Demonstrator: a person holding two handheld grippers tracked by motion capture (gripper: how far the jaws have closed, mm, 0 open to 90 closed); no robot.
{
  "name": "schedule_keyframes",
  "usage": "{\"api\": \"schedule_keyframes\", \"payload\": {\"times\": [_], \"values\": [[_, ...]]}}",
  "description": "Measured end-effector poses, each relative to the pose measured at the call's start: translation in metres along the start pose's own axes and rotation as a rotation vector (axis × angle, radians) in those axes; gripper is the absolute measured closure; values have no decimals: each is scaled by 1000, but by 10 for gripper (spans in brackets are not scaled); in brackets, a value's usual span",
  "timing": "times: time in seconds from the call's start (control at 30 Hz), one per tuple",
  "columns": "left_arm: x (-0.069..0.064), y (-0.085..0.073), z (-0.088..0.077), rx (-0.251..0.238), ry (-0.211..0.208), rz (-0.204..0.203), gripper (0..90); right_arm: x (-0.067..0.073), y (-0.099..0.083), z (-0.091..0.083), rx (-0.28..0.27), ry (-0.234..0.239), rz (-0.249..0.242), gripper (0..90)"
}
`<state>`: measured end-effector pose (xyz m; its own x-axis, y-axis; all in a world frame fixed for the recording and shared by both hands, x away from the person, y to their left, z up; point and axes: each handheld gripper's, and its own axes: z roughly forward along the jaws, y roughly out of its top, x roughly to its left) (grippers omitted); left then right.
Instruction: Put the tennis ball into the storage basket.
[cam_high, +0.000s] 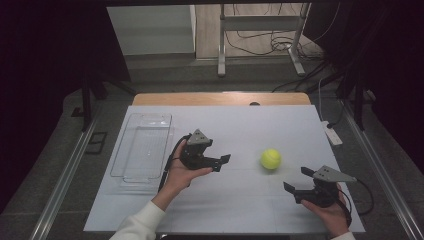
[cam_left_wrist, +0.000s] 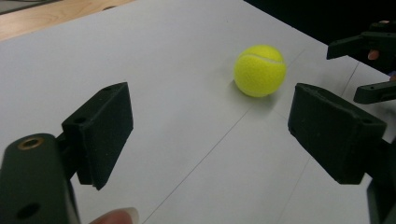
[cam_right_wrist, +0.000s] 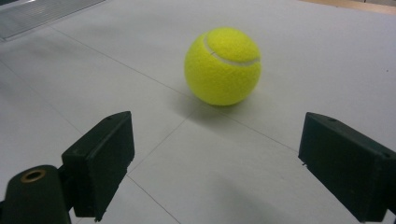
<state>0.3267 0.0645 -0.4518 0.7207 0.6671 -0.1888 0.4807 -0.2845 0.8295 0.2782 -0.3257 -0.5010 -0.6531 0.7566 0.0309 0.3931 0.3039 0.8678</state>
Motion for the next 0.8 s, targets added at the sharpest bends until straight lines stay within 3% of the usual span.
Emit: {"api": "schedule_keyframes", "payload": {"times": [0.8], "values": [[-5, 7, 15, 9, -14, 18, 154, 0, 0, 0, 1, 4, -2, 112]]}}
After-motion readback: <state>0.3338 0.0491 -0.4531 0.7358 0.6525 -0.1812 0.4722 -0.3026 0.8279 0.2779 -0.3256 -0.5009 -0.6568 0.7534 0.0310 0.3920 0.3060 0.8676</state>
